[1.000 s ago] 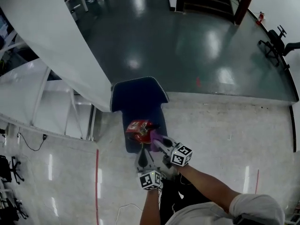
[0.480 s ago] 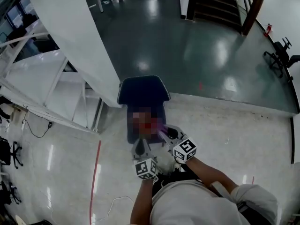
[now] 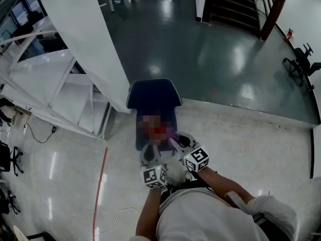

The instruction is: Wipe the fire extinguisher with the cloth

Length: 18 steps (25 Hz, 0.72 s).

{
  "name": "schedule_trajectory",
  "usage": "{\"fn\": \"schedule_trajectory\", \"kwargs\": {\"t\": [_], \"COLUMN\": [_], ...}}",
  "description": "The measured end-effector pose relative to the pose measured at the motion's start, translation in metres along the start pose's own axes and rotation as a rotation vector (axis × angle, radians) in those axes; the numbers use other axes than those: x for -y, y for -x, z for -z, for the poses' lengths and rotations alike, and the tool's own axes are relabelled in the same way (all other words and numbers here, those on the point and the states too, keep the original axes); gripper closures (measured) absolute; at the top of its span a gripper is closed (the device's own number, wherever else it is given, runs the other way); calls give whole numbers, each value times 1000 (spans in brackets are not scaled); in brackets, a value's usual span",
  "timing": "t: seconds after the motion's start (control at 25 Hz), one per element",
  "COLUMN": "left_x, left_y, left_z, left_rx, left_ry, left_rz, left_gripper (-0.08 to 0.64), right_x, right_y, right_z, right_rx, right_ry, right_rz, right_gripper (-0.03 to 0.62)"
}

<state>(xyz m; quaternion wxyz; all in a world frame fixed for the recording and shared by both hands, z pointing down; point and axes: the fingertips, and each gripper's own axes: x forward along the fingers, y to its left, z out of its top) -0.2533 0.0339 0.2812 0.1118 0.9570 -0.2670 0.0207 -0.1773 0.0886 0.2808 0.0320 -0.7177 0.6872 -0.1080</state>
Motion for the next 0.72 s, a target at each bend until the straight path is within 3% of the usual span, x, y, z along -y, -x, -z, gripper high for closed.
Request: {"fn": "schedule_trajectory", "kwargs": {"t": [0.72], "left_x": [-6], "left_y": [-8], "left_z": [-6], "left_rx": [12], "left_ry": [-21], "left_rz": [-1], "left_gripper": [555], "right_x": [-6], "right_y": [-6], "right_z": [-10], "right_rx": [24], "right_ry": [7], "right_rz": [-71], "right_gripper": [526]}}
